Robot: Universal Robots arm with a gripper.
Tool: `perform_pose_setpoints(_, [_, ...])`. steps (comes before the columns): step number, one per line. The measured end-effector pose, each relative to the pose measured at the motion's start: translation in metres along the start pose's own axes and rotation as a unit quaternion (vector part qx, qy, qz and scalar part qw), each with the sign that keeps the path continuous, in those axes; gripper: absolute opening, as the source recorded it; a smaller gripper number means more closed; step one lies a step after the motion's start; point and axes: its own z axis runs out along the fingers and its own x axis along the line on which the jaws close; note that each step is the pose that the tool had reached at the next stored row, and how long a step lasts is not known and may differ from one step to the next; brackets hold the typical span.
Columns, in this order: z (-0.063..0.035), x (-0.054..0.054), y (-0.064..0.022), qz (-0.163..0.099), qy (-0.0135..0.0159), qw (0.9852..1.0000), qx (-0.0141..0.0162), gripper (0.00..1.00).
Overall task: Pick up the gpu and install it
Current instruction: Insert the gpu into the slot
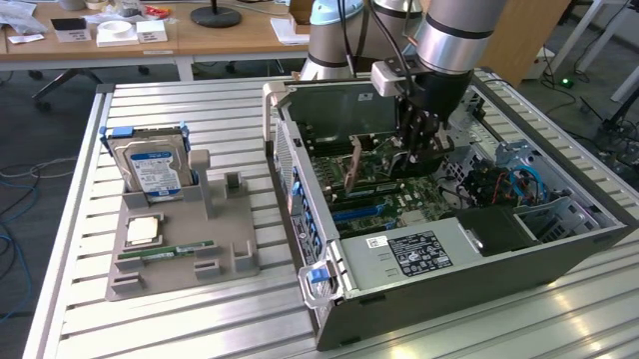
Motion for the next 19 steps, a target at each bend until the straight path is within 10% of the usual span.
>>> perform_pose_setpoints(19, [0.0101, 0.0003, 0.0009, 0.000, 0.0000, 1.0000, 0.0000, 0.26])
